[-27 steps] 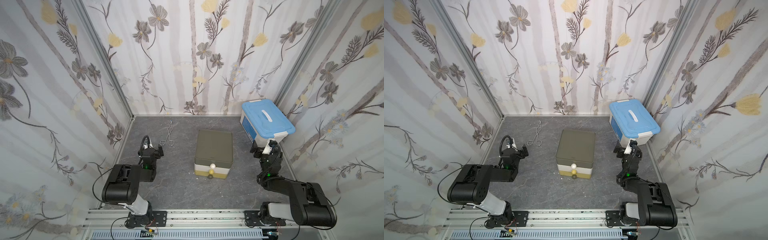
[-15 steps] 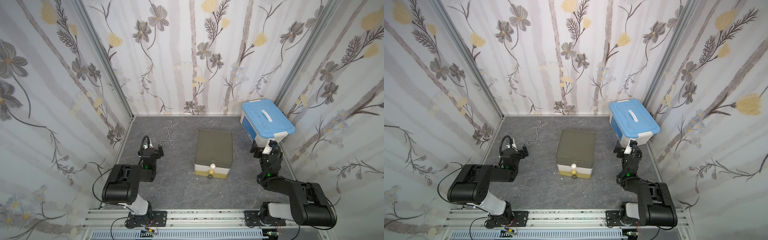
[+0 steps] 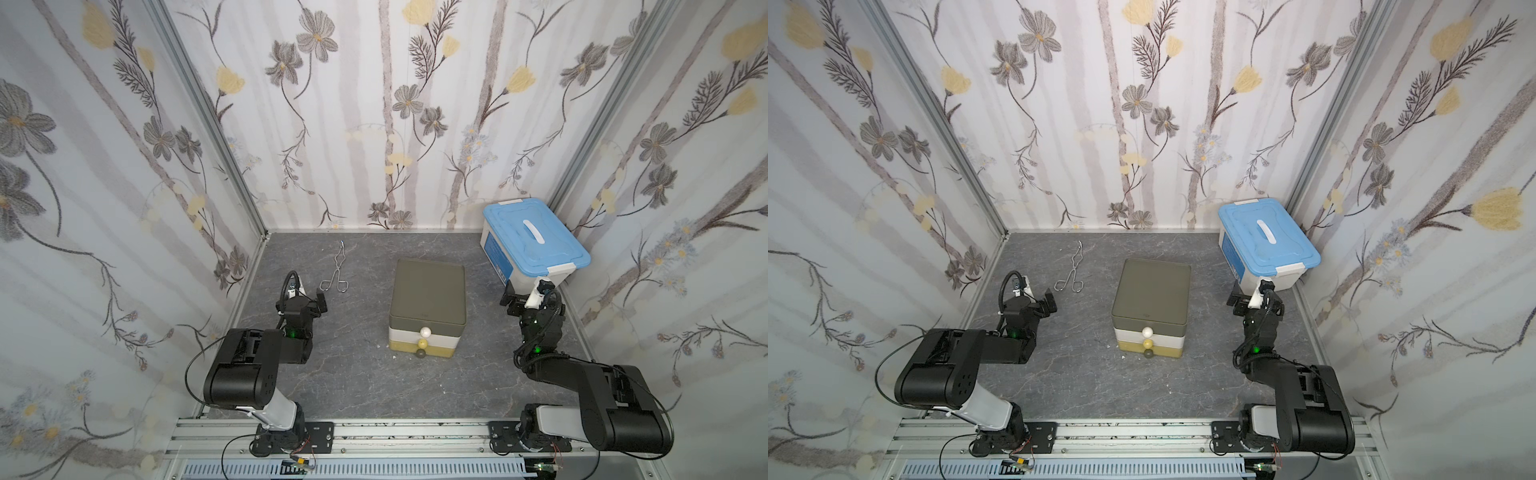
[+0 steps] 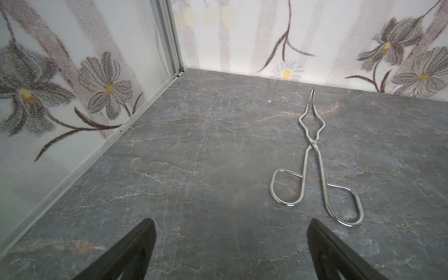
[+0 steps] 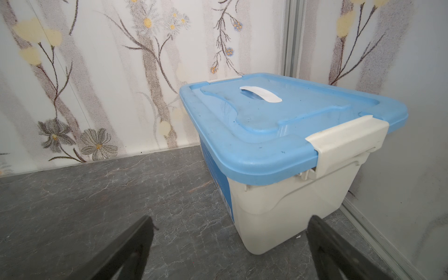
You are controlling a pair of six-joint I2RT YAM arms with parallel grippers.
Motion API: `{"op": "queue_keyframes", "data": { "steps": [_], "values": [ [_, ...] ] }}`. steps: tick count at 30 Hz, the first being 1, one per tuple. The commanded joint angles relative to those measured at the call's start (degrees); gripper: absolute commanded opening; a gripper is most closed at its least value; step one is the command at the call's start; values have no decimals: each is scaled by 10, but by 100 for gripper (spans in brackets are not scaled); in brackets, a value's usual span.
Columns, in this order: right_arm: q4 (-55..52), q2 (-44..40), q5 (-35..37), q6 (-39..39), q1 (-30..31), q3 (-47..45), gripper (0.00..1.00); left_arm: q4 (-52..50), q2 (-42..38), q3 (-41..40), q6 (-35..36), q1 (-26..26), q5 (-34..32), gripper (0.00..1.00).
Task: Take the sponge out of the drawer
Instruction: Adjust the storage box at the center of the board.
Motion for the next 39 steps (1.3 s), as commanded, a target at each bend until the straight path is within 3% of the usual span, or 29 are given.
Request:
{"op": "queue_keyframes", "data": {
  "steps": [1, 25, 27, 30, 34, 39],
  "values": [
    [8, -1, 5, -5, 0, 0, 100, 9, 0, 2, 1, 1, -3, 100],
    [11, -3, 5, -6, 1, 0, 100, 11, -1, 1, 0, 0, -6, 100],
    [-46, -26, 4, -13, 5, 26, 100, 14, -3, 0, 2, 0, -8, 100],
    [-210, -65, 15, -22, 16, 107, 100, -43, -52, 10, 16, -15, -24, 100],
    [-281, -99, 7, 32, 30, 156, 100, -166, -160, 36, 28, -46, -44, 100],
    [-404, -118, -57, 99, 65, 229, 100, -360, -288, 94, -64, -53, 44, 100]
  ]
}}
